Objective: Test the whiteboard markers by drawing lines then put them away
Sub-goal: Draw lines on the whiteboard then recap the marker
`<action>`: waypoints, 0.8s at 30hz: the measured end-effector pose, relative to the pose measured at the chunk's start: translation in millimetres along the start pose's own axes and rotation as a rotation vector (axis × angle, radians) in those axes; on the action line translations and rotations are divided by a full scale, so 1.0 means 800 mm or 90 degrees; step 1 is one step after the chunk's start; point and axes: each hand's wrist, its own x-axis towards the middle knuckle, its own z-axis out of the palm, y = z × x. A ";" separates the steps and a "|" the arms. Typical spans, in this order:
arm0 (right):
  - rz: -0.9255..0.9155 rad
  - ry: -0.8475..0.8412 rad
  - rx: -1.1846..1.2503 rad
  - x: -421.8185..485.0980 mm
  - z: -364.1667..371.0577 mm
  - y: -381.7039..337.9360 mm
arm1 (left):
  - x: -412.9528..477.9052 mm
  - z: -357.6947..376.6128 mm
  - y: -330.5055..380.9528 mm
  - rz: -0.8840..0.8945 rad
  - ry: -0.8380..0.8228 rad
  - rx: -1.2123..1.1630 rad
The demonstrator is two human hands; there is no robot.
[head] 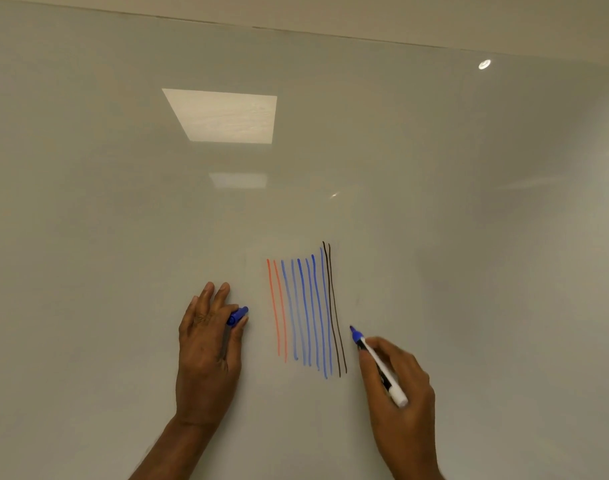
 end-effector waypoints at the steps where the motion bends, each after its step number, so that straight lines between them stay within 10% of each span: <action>1: 0.000 0.005 -0.014 -0.011 -0.005 0.007 | 0.000 0.000 0.001 -0.005 -0.001 -0.004; 24: 0.371 -0.269 0.339 -0.078 0.046 -0.145 | -0.010 -0.151 0.094 -0.735 -0.096 -0.673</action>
